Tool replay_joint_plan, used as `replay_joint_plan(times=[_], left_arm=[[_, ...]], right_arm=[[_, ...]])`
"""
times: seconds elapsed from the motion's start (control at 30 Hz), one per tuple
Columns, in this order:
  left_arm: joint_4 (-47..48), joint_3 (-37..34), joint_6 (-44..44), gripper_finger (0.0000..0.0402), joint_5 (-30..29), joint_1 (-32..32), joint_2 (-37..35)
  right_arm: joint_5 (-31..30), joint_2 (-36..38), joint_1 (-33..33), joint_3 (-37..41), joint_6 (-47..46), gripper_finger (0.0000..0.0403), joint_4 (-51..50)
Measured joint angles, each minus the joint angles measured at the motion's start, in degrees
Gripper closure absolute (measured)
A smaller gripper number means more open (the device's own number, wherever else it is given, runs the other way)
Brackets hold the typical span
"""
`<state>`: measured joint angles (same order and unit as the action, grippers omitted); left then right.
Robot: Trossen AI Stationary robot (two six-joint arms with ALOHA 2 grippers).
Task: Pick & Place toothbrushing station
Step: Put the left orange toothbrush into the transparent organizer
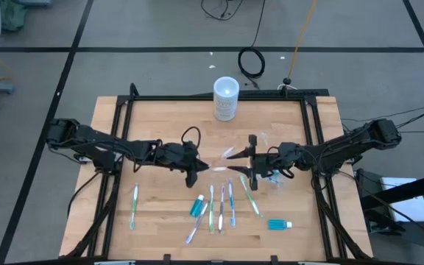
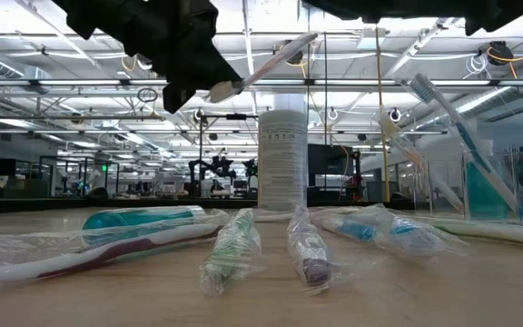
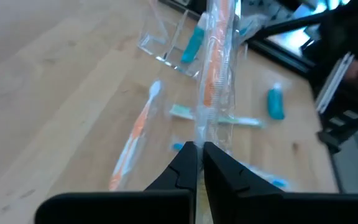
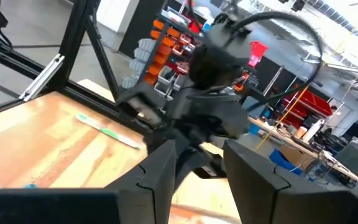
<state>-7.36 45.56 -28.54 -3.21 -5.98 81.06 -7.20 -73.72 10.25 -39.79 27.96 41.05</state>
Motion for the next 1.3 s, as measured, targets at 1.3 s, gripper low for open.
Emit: replay_joint_plan(times=[1.3], left_arm=[[-3.8, 0.0, -17.5, 0.0379, 13.5, 5.7, 0.1]], right_arm=[[-6.4, -24.6, -1.6, -5.9, 47.3, 0.028, 11.1]])
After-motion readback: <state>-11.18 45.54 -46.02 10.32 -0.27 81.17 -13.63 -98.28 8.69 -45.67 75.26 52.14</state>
